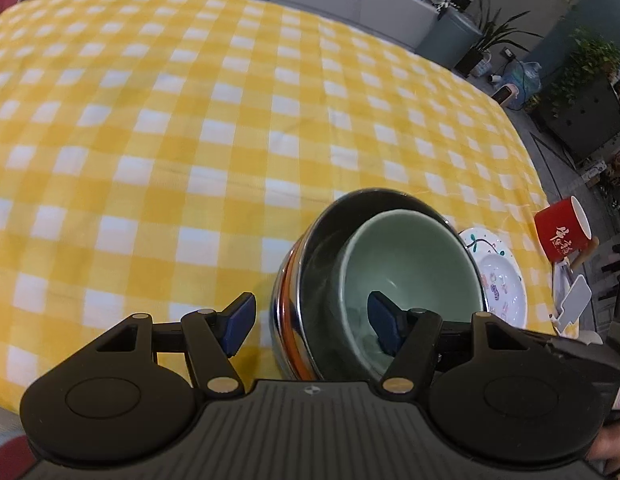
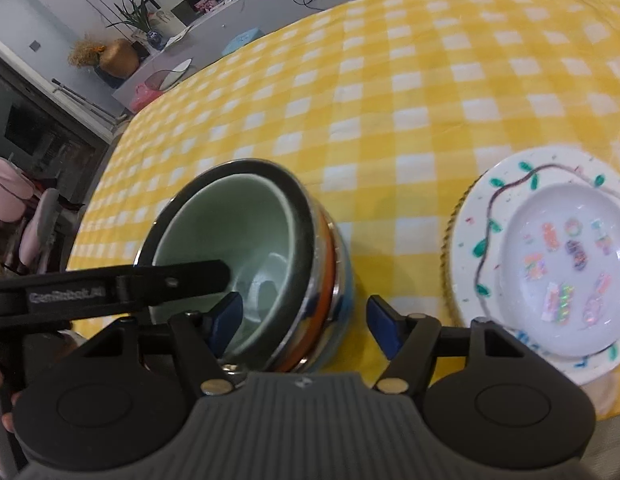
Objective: Organize plates and bowls
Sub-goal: 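Move both grippers to the steel bowl stack and grasp its rim, then lift the bowl stack with both grippers and carry it over the stacked plates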
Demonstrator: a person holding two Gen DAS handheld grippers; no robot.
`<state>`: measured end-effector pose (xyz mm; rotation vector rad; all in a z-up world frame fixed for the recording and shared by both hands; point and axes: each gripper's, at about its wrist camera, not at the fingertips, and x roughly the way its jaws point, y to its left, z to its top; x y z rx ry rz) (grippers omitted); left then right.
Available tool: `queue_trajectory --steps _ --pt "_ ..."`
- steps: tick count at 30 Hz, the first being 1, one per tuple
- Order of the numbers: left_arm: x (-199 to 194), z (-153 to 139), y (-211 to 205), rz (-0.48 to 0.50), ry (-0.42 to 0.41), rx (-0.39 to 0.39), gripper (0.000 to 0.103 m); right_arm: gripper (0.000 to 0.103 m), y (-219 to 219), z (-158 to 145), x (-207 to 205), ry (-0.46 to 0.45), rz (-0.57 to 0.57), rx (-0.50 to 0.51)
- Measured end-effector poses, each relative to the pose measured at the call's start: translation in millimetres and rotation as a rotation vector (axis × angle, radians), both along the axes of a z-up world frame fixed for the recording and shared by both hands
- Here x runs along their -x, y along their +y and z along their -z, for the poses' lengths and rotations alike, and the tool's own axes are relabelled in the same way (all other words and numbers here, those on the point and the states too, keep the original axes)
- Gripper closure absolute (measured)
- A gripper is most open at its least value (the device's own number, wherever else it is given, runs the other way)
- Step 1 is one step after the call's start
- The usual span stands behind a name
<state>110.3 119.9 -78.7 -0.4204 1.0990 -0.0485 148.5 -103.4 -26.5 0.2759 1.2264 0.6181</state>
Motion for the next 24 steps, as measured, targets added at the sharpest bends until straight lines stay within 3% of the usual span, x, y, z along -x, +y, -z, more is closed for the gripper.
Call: queue_trajectory --steps 6,12,14,24 --pt "-1 7 -3 -0.043 0.019 -0.027 0.029 0.037 10 12 -2 0.027 -0.005 -0.001" --pt "-3 22 6 -0.133 0.052 0.147 0.028 0.036 7 19 -5 0.051 0.011 -0.028" --pt "-2 23 7 -0.154 0.056 0.171 0.029 0.039 5 18 -4 0.045 0.013 -0.031" --pt "1 18 2 -0.166 0.054 0.133 0.031 0.044 -6 18 -2 0.117 0.086 -0.063"
